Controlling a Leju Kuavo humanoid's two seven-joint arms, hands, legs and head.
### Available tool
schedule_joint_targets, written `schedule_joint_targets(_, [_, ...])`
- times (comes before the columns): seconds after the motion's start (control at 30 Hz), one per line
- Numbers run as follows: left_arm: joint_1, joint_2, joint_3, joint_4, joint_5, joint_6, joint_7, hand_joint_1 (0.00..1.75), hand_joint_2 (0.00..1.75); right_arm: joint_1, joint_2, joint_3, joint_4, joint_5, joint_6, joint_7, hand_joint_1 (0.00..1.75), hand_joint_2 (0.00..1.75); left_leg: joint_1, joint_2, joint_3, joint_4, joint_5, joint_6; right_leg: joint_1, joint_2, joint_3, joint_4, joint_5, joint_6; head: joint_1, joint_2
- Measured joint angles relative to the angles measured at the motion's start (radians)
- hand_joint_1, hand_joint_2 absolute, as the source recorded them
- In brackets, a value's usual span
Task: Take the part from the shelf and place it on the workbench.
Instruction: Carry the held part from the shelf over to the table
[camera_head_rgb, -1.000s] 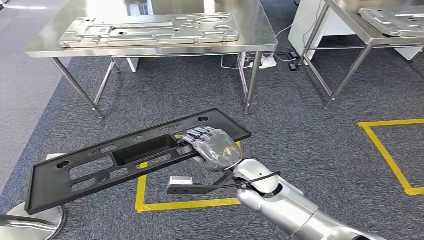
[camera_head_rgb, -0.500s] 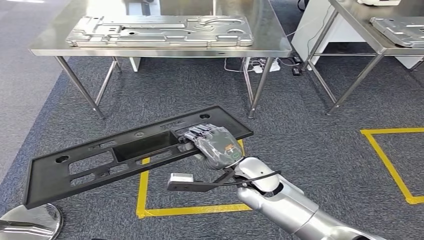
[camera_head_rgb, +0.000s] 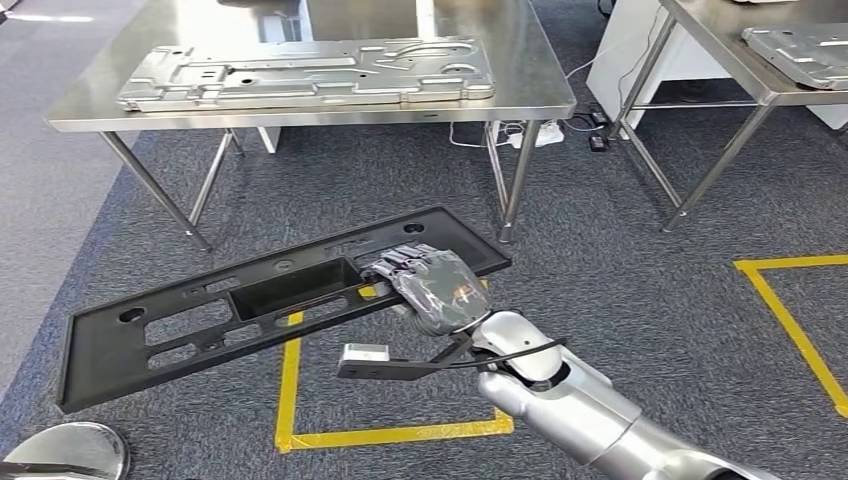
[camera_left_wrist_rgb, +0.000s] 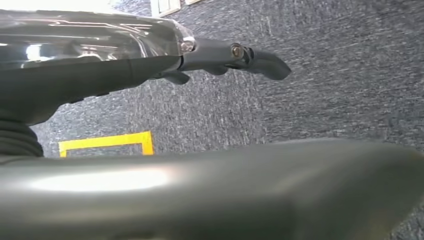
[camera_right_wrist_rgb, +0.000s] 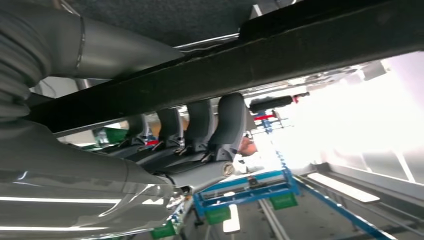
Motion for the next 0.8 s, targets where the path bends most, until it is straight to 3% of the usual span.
schedule_joint_targets(0.03, [0.002,0.000,0.000,0.000,0.000,0.000,0.000,0.00,1.75,0.002,0.000,0.000,0.000,0.000,0.000,0.000,1.75,1.75,0.001,0.000,-0.007,-0.016,0.034,-0.002,-0.001,0.001,0.011,0.000,-0.008,0.003,0.000,0.000])
schedule_joint_targets(0.1, [0.003,0.001,0.000,0.000,0.000,0.000,0.000,0.00,1.75,0.003,0.000,-0.001,0.000,0.000,-0.001,0.001,1.75,1.75,0.003,0.001,0.024,-0.129,0.130,-0.001,-0.004,0.002,0.036,0.000,-0.027,0.010,0.000,0.000])
schedule_joint_targets(0.13, [0.003,0.001,0.000,0.000,-0.001,-0.001,0.000,0.00,1.75,0.002,-0.001,-0.001,0.000,0.000,-0.001,0.001,1.75,1.75,0.001,0.001,0.042,-0.182,0.162,0.002,-0.004,0.003,0.044,0.001,-0.035,0.016,0.000,0.000])
schedule_joint_targets(0.17, [0.003,0.000,0.000,0.000,-0.001,-0.001,0.000,0.00,1.75,0.002,-0.002,-0.002,-0.001,0.000,-0.001,0.001,1.75,1.75,-0.001,0.002,0.056,-0.220,0.171,0.007,-0.003,0.004,0.047,0.001,-0.041,0.021,0.000,0.000])
schedule_joint_targets(0.33, [0.004,0.001,0.000,0.000,-0.001,-0.002,0.001,0.00,1.75,0.000,-0.009,-0.007,-0.013,0.003,-0.003,0.002,1.75,1.75,-0.003,0.002,0.076,-0.256,0.145,0.041,-0.003,0.004,0.044,0.013,-0.065,0.048,0.000,0.000])
schedule_joint_targets(0.4, [0.002,0.001,0.000,0.000,-0.001,-0.001,0.000,0.00,1.75,-0.003,-0.013,-0.008,-0.017,0.004,-0.004,0.002,1.75,1.75,0.000,0.003,0.091,-0.261,0.137,0.052,-0.003,0.004,-0.006,0.114,-0.106,0.053,0.000,0.000])
schedule_joint_targets(0.47, [0.001,0.001,0.000,0.000,-0.001,-0.002,0.000,0.00,1.75,0.001,-0.020,-0.008,-0.017,0.007,-0.004,0.003,1.75,1.75,-0.001,0.003,0.105,-0.261,0.124,0.058,-0.003,0.004,-0.091,0.249,-0.143,0.054,0.001,0.000])
schedule_joint_targets(0.5, [0.002,0.001,0.000,0.000,-0.001,-0.002,0.000,0.00,1.75,0.005,-0.024,-0.008,-0.017,0.008,-0.004,0.004,1.75,1.75,-0.002,0.002,0.114,-0.261,0.117,0.058,-0.003,0.004,-0.124,0.285,-0.138,0.055,0.001,0.000])
schedule_joint_targets(0.53, [0.004,0.001,0.000,0.000,-0.001,-0.002,0.000,0.00,1.75,0.007,-0.027,-0.009,-0.017,0.009,-0.004,0.005,1.75,1.75,-0.002,0.001,0.125,-0.261,0.109,0.058,-0.003,0.004,-0.140,0.285,-0.113,0.055,0.001,0.000])
schedule_joint_targets(0.6, [0.005,0.001,0.000,0.000,-0.001,-0.001,0.001,0.00,1.75,0.009,-0.031,-0.009,-0.018,0.012,-0.005,0.007,1.75,1.75,-0.003,-0.001,0.152,-0.261,0.090,0.052,-0.002,0.004,-0.121,0.180,-0.017,0.050,0.001,0.000])
schedule_joint_targets(0.63, [0.004,0.001,0.001,0.000,-0.001,-0.001,0.001,0.00,1.75,0.009,-0.034,-0.009,-0.018,0.014,-0.005,0.007,1.75,1.75,-0.004,-0.001,0.163,-0.262,0.081,0.048,0.000,0.004,-0.102,0.122,0.022,0.047,0.000,0.000])
schedule_joint_targets(0.67, [0.003,0.001,0.001,0.000,-0.001,-0.001,0.002,0.00,1.75,0.009,-0.036,-0.009,-0.018,0.015,-0.006,0.008,1.75,1.75,-0.005,-0.002,0.171,-0.262,0.073,0.042,0.003,0.004,-0.083,0.073,0.042,0.043,0.000,0.000])
schedule_joint_targets(0.8, [-0.002,0.001,0.001,0.000,-0.001,-0.002,0.005,0.00,1.75,0.009,-0.041,-0.014,-0.025,0.017,-0.007,0.010,1.75,1.75,-0.003,-0.001,0.178,-0.269,0.060,0.023,0.006,0.008,-0.061,0.030,0.026,0.024,0.000,0.000])
